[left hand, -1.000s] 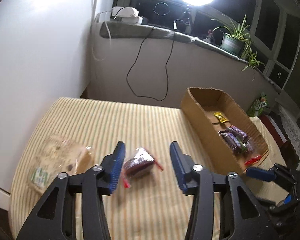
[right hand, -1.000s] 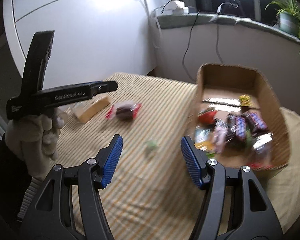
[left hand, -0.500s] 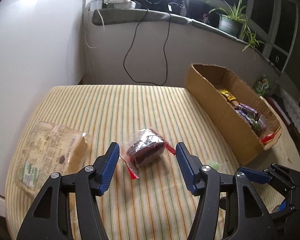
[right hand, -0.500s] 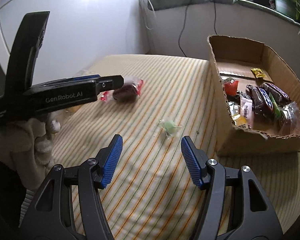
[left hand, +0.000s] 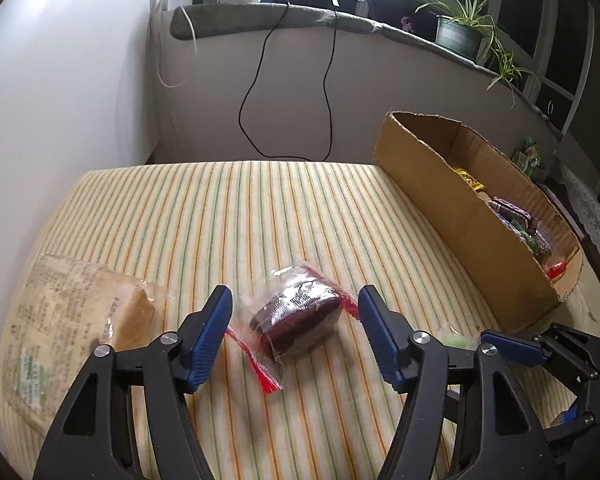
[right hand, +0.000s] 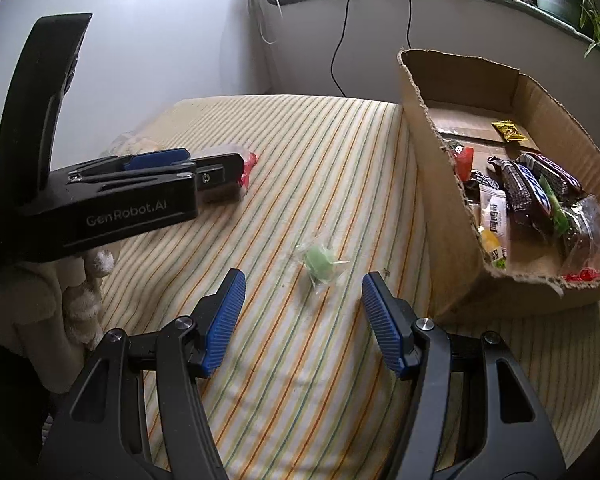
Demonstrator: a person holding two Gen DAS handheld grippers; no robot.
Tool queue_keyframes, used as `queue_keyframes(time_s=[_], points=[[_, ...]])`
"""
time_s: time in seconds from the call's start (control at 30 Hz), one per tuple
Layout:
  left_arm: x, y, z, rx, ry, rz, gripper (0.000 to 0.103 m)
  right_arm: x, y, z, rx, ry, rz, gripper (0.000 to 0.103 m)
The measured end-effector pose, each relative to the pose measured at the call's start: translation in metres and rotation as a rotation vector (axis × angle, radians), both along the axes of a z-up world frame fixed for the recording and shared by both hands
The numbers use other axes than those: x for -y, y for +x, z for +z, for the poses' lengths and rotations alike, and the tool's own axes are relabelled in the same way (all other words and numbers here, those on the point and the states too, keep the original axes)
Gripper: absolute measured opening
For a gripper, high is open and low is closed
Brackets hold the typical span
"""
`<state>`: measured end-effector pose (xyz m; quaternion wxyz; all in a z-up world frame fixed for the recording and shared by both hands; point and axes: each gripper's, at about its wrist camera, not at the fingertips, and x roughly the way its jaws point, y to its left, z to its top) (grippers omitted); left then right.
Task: Organize snacks
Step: 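Grasp the red-wrapped dark snack with the left gripper while the right grasps the green candy, then lift both snacks and carry them over the cardboard box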
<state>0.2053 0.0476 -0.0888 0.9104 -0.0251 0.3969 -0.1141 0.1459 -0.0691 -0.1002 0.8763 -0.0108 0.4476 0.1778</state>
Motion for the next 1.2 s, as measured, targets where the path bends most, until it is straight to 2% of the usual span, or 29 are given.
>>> queue_keyframes(time_s=[0.23,0.33,0.4,0.47,0.57,0.83,1.2], points=[[-0.007,0.003,-0.005,-0.016,-0.045,-0.005,0.068,-0.015,0.014,-0.002,-0.010,-0.034,-0.001,0.064],[-0.010,0.005,-0.007,-0.026,-0.067,-0.008,0.065,-0.020,0.015,-0.004,-0.004,-0.052,0.006,0.064],[-0.011,0.005,-0.008,-0.032,-0.072,-0.009,0.057,-0.021,0.016,-0.004,-0.005,-0.050,0.008,0.063],[-0.012,0.006,-0.011,-0.050,-0.070,-0.009,0.039,-0.021,0.018,-0.005,-0.007,-0.047,0.007,0.060],[-0.013,0.006,-0.013,-0.059,-0.077,-0.008,0.032,-0.018,0.018,-0.005,-0.008,-0.034,0.004,0.050],[-0.011,0.004,-0.013,-0.054,-0.065,-0.007,0.030,-0.019,0.016,-0.006,-0.002,-0.046,0.033,0.025],[-0.014,-0.008,-0.005,-0.032,-0.067,0.020,0.030,-0.014,0.009,-0.002,0.001,-0.010,0.053,0.020]])
